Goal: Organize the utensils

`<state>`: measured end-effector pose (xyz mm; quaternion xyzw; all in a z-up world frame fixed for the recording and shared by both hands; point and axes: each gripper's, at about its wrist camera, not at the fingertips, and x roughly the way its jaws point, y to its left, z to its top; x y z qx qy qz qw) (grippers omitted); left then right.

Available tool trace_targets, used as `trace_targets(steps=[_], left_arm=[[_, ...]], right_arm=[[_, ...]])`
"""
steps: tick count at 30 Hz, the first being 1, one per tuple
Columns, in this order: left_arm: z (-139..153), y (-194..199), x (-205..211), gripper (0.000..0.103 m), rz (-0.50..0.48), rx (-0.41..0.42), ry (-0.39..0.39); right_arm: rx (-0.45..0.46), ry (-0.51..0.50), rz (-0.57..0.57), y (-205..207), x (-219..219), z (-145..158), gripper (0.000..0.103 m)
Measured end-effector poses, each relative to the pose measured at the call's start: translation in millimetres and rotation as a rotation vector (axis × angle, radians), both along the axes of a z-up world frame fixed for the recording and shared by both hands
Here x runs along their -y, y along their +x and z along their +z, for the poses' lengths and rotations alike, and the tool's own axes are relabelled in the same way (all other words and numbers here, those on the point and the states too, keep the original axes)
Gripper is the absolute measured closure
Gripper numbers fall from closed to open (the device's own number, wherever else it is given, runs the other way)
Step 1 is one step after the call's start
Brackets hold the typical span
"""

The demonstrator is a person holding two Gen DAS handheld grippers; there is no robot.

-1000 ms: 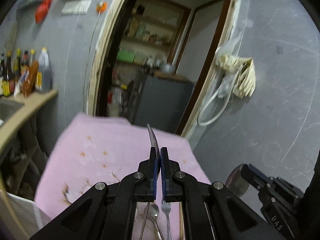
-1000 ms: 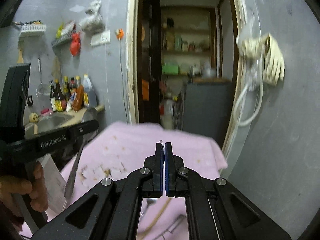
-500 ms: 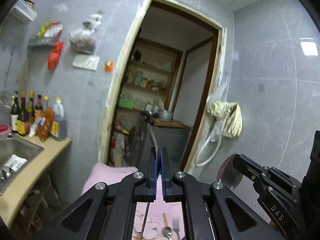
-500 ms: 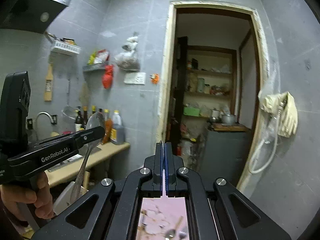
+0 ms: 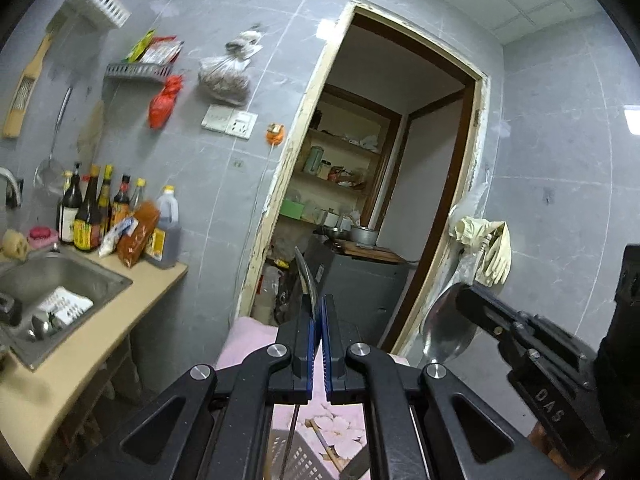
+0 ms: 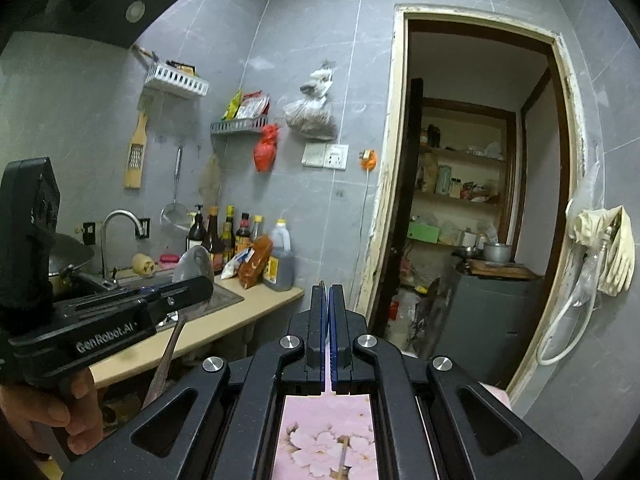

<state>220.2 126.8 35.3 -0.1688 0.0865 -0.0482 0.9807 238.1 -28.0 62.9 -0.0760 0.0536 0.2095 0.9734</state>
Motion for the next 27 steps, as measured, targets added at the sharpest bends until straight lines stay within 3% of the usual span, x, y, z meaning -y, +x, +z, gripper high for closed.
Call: trace_targets(steps=[12,21,27], left_arm=[[-27.4,24.1,-20.5,0.099,-0.005,-0.019,-0.128],[-38.9,37.1,-32.6,0.099,-0.025,-0.050,-0.220],[-27.2,38.7,-37.9,0.099,-0.030,-0.019,-0.259]], right_arm=[[-0.082,-0.109,-0.028,15.3,-22.4,-44.3,0.101],[-0.114,-0.104,-0.033,21.2,-16.7,-50.7,0.101],[-0.111,-0.094,-0.024,27.6,-15.0,-46.1,0.101]])
